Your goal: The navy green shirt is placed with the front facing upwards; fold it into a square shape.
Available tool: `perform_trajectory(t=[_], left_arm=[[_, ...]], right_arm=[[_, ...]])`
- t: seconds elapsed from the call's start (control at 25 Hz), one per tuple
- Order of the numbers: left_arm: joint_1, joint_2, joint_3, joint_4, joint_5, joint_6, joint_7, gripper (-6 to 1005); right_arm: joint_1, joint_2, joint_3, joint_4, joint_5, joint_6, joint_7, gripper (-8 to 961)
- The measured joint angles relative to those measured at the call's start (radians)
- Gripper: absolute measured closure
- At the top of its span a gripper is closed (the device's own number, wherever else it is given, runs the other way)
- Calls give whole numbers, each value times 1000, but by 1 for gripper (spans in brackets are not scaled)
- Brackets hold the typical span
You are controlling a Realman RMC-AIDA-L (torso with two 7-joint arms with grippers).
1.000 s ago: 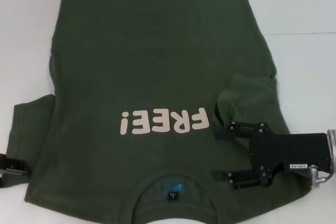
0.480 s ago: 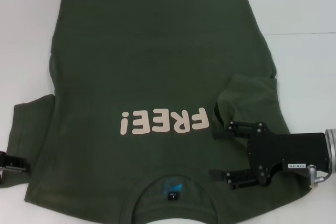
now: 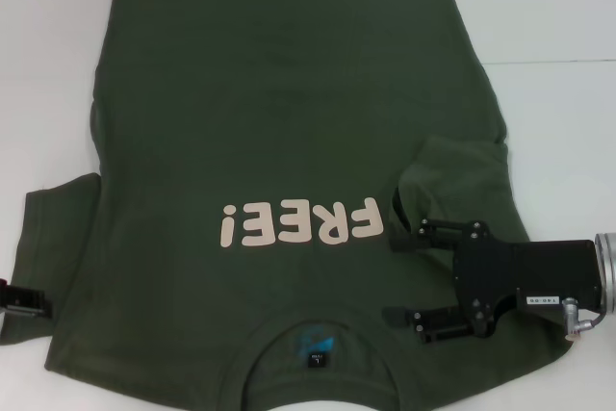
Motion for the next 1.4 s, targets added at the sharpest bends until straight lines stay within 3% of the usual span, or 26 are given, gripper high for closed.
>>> perform_trajectory(t=[1.4], left_arm=[[3,0,5,-4,0,-15,10,235]], right_arm=[[5,0,0,0,0,0,0,36]])
